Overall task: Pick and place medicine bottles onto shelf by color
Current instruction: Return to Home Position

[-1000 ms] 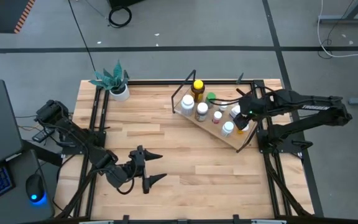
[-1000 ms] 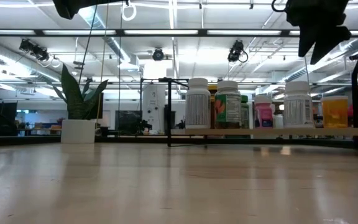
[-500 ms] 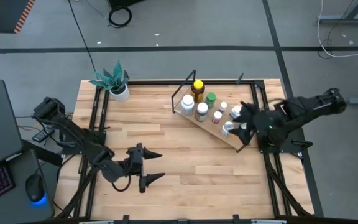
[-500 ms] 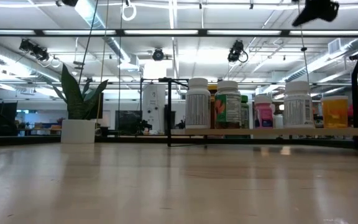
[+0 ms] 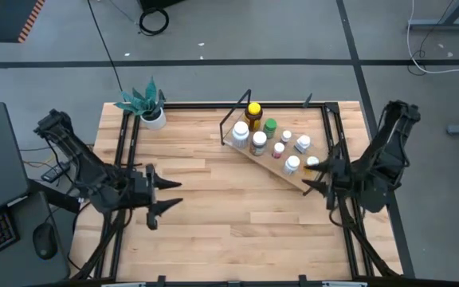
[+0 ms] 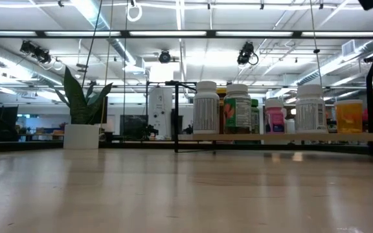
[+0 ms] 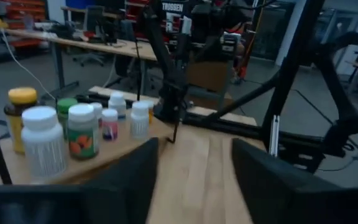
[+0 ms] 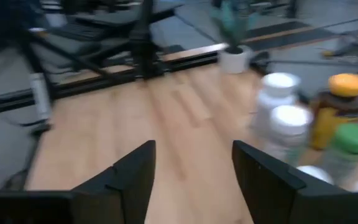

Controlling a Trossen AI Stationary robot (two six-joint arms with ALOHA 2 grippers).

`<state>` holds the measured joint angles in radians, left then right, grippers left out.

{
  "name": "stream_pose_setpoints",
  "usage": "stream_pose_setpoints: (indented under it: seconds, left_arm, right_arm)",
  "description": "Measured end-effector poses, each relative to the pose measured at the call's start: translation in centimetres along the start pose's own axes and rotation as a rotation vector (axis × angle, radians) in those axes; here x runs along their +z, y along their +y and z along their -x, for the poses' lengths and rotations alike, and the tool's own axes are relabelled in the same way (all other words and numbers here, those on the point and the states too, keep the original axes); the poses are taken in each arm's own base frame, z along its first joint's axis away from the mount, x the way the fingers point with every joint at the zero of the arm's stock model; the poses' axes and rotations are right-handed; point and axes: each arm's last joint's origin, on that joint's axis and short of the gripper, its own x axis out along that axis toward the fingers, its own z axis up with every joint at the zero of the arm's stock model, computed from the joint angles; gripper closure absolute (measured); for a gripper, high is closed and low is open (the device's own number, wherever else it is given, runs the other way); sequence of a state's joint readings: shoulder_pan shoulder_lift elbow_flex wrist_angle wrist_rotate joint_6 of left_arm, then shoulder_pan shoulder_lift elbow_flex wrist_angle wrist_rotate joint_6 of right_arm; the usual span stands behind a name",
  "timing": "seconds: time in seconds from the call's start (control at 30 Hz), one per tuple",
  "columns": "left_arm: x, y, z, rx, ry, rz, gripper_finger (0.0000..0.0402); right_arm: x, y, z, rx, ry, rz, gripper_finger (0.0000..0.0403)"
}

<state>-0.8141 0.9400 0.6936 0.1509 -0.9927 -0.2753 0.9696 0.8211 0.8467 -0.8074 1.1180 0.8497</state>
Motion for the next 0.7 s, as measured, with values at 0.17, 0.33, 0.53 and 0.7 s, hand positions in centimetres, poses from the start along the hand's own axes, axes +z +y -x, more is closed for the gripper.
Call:
stream_pose_setpoints:
  seconds: [0.17, 0.33, 0.53, 0.7]
  left_arm:
    - [-2.3, 2.1, 1.0, -0.047, 0.014, 0.061, 0.0315]
    - [-3.7, 3.6, 2.3, -0.092, -0.044, 0.133, 0.0390]
    - [-4.7, 4.9, 4.1, -0.138, -0.068, 0.126, 0.0395]
    - [-5.7, 6.2, 5.3, -0.072, -0.091, 0.106, 0.0392]
  right_arm:
    - [-2.1, 0.9, 0.5, 0.189, -0.040, -0.018, 0.0220]
    - [-3.4, 1.2, 1.5, 0.295, -0.165, 0.011, 0.0260]
    - [-4.8, 0.9, 2.5, 0.455, -0.266, -0.003, 0.0308]
    - [-6.6, -0.1, 2.6, 0.492, -0.325, -0.011, 0.0351]
